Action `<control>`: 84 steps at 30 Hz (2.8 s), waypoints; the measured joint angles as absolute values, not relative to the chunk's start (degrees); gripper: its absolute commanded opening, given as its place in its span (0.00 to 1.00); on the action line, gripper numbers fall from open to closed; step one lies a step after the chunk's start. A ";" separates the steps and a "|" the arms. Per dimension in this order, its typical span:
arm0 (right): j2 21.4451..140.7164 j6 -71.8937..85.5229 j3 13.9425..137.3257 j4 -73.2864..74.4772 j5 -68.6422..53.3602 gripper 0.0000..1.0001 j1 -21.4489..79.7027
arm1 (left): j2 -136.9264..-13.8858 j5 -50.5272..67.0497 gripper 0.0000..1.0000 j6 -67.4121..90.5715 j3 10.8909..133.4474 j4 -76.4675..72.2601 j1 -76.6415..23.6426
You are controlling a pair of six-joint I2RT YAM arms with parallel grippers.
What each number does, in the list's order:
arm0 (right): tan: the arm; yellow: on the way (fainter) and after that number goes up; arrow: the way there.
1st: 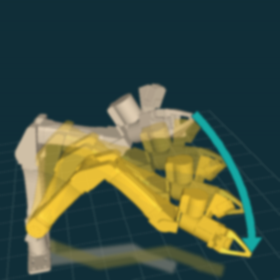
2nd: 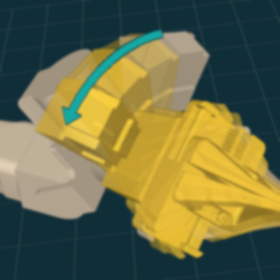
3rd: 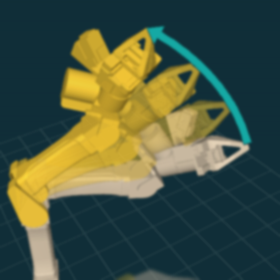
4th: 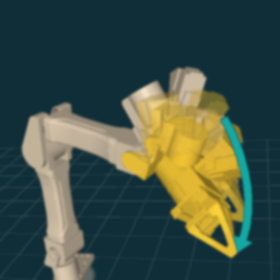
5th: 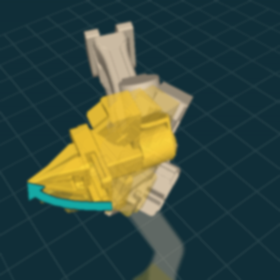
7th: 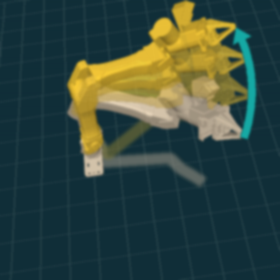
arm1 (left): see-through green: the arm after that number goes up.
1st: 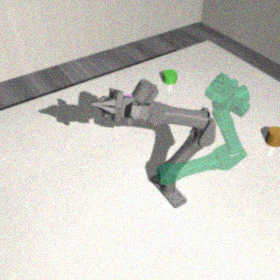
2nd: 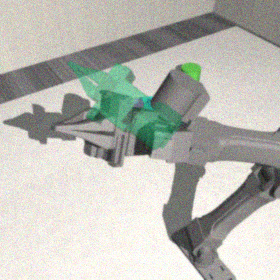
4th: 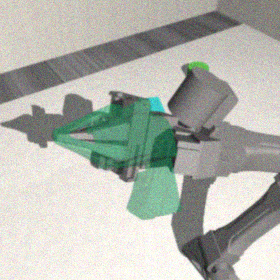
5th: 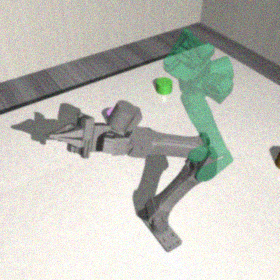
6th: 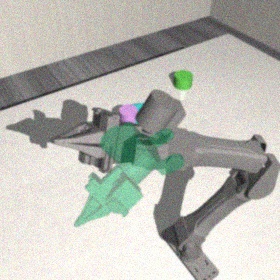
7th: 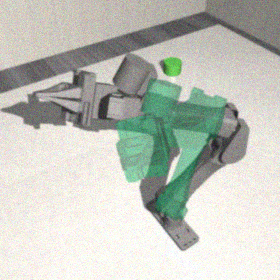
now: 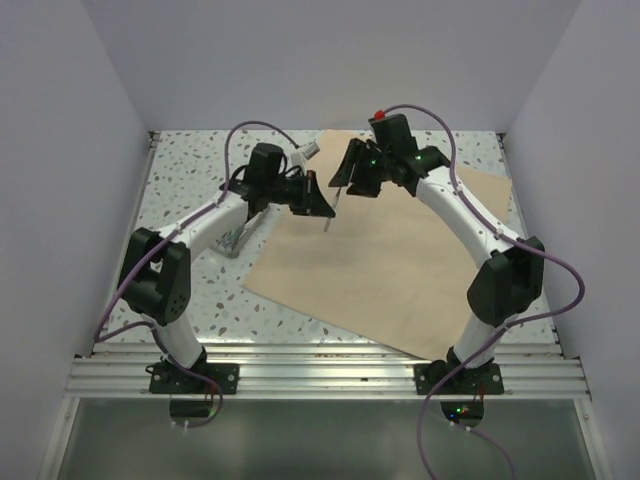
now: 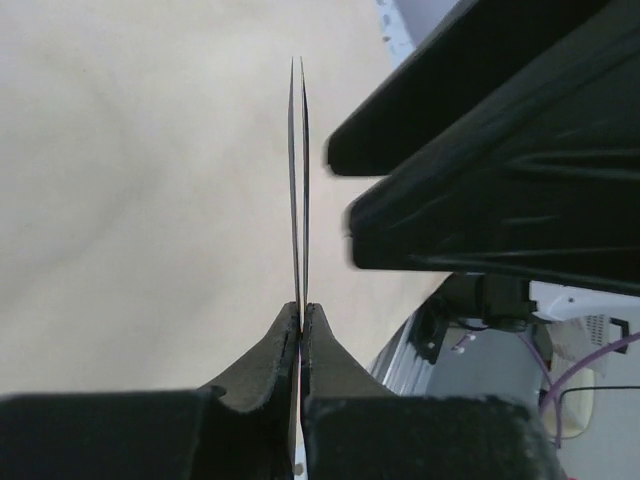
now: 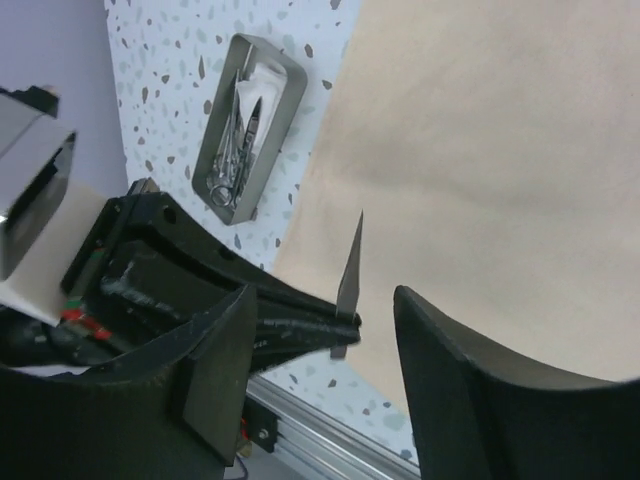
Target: Prepare the surgical pack
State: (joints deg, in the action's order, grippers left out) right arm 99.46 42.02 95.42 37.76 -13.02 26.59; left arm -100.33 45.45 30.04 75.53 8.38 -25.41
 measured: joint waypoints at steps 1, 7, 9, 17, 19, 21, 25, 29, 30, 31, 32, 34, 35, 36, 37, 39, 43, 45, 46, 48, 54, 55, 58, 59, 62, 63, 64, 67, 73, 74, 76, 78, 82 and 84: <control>100.01 41.47 96.82 38.63 -12.80 0.74 26.48 | -100.33 44.07 0.00 28.12 75.55 10.41 -25.12; 100.95 37.63 100.38 44.69 -10.98 0.81 21.61 | -100.29 23.77 0.00 13.89 77.95 28.71 -20.08; 100.86 36.56 99.50 45.98 -10.37 0.81 19.20 | -100.29 16.60 0.00 9.91 77.93 32.18 -17.56; 98.96 35.57 89.12 47.16 -11.75 0.80 17.50 | -100.47 -3.33 0.00 -3.01 75.24 38.72 -10.57; 98.91 35.62 87.53 47.16 -12.71 0.80 17.82 | -101.27 -5.32 0.00 -5.78 75.16 38.98 -10.98; 98.91 35.66 86.76 47.16 -13.28 0.80 18.02 | -102.65 -6.50 0.00 -8.05 75.16 38.96 -11.27; 98.48 35.79 86.72 46.89 -14.02 0.80 18.00 | -105.41 -7.53 0.17 -10.66 75.22 39.07 -11.33; 97.56 35.79 86.72 46.65 -14.72 0.80 18.00 | -107.85 -8.67 0.24 -11.55 76.31 39.86 -11.33; 97.47 35.79 86.72 46.65 -14.74 0.80 18.00 | -108.51 -9.13 0.28 -11.60 77.08 40.27 -11.33; 97.43 35.79 86.72 46.65 -14.76 0.81 18.00 | -109.06 -9.58 0.31 -11.60 77.93 40.53 -11.33; 97.41 35.79 86.72 46.63 -14.79 0.81 18.00 | -109.47 -10.15 0.33 -11.57 78.76 40.73 -11.33; 97.43 35.79 86.72 46.65 -14.94 0.81 18.00 | -109.80 -11.42 0.41 -11.57 80.29 41.04 -11.33; 97.41 35.79 86.72 46.65 -15.03 0.81 18.00 | -109.82 -12.12 0.43 -11.35 81.01 41.08 -11.33; 97.43 35.79 86.72 46.65 -15.11 0.81 18.00 | -109.82 -12.80 0.46 -11.16 81.80 41.17 -11.33; 97.43 35.79 86.74 46.65 -15.22 0.81 18.00 | -109.82 -13.34 0.47 -11.07 82.56 41.15 -11.33; 97.43 35.79 86.76 46.65 -15.66 0.80 18.00 | -109.86 -14.15 0.49 -10.90 83.92 41.08 -11.31; 97.43 35.79 86.89 46.63 -16.08 0.81 18.00 | -111.63 -14.35 0.49 -10.87 86.54 40.99 -11.20; 97.43 35.79 86.89 46.65 -16.05 0.81 18.00 | -113.23 -14.15 0.49 -10.87 87.24 40.91 -10.98; 97.43 35.79 86.89 46.65 -16.08 0.81 18.00 | -114.02 -14.04 0.48 -10.70 87.39 40.88 -10.83; 97.43 35.79 86.96 46.65 -16.05 0.81 18.00 | -115.59 -13.65 0.46 -10.28 87.68 40.91 -10.31; 97.45 35.77 87.09 46.68 -16.05 0.81 18.00 | -118.28 -11.68 0.42 -9.43 88.73 40.60 -7.79; 97.45 35.77 87.09 46.68 -16.03 0.81 18.00 | -118.28 -11.31 0.41 -9.34 88.75 40.51 -7.46; 97.45 35.77 87.09 46.68 -16.03 0.81 18.00 | -118.28 -10.41 0.39 -8.95 89.03 40.34 -6.79; 97.49 35.77 87.09 46.68 -16.03 0.81 18.00 | -118.28 -10.22 0.39 -8.91 89.06 40.29 -6.70; 97.60 35.77 87.09 46.70 -16.03 0.81 18.00 | -118.28 -8.95 0.38 -8.47 89.06 40.34 -6.52; 97.67 35.77 87.09 46.68 -16.03 0.81 18.00 | -118.28 -8.51 0.38 -8.21 89.06 40.34 -6.50; 97.80 35.77 87.13 46.68 -16.05 0.81 18.00 | -118.28 -8.05 0.38 -7.99 89.06 40.34 -6.50; 98.32 35.79 87.20 46.68 -16.05 0.81 18.00 | -118.10 -7.16 0.39 -7.22 89.06 40.38 -6.48; 98.85 35.81 87.35 46.63 -16.05 0.81 18.00 | -117.95 -6.15 0.34 -6.57 91.61 40.91 -6.04; 98.94 35.81 87.39 46.63 -16.05 0.81 18.00 | -117.95 -6.13 0.33 -6.57 92.29 40.86 -5.85; 99.02 35.81 87.42 46.65 -16.05 0.82 18.00 | -117.97 -5.98 0.31 -6.57 93.82 40.91 -5.26; 99.02 35.81 87.42 46.65 -16.05 0.82 18.00 | -118.02 -5.89 0.28 -6.57 95.24 41.01 -4.69; 99.02 35.81 87.42 46.65 -16.05 0.82 18.00 | -118.32 -5.13 0.25 -6.57 97.08 40.86 -3.68; 99.02 35.79 87.42 46.65 -16.05 0.82 18.00 | -118.83 -4.49 0.25 -6.57 97.30 40.86 -3.46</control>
State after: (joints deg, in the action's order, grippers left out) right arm 99.02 35.79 87.42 46.65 -16.05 18.00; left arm -118.83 -4.49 -6.57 97.30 40.86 -3.46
